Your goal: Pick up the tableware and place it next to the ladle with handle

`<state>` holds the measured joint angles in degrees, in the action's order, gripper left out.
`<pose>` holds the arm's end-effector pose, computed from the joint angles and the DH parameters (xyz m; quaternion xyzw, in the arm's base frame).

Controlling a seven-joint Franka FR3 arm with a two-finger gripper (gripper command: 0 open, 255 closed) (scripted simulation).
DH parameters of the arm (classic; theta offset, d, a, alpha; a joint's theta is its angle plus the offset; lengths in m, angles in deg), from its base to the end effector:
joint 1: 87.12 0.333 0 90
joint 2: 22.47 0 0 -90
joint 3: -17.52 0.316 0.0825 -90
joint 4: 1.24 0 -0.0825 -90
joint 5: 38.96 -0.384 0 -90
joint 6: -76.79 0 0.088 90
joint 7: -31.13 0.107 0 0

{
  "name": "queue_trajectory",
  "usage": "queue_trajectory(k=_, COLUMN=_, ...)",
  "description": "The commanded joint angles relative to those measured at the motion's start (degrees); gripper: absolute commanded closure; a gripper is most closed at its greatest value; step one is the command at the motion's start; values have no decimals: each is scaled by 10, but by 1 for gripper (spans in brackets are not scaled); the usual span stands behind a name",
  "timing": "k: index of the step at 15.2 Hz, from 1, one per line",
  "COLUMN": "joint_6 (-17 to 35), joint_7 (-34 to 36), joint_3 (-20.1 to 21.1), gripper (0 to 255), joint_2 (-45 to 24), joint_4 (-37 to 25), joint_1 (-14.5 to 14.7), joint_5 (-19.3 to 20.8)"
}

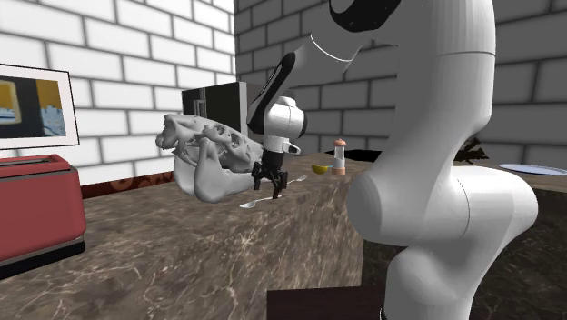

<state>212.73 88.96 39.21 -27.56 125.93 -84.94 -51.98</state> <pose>0.4976 0.2217 0.3458 -0.9249 0.3659 0.0385 0.0962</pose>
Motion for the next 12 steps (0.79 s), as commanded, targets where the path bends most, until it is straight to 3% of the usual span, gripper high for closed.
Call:
queue_trajectory(k=1, joint_6=15, joint_7=2, joint_3=1, gripper=0, joint_2=-12, joint_4=3, joint_1=2, joint_5=3)
queue_trajectory(k=10, joint_6=19, joint_7=3, joint_3=1, gripper=0, joint_2=-15, joint_4=4, joint_1=3, joint_5=4)
queue_trajectory(k=11, joint_6=19, joint_7=3, joint_3=1, gripper=255, joint_2=-15, joint_4=4, joint_1=3, joint_5=4)
queue_trajectory(k=12, joint_6=19, joint_7=3, joint_3=1, gripper=255, joint_2=-15, joint_4=4, joint_1=3, joint_5=4)
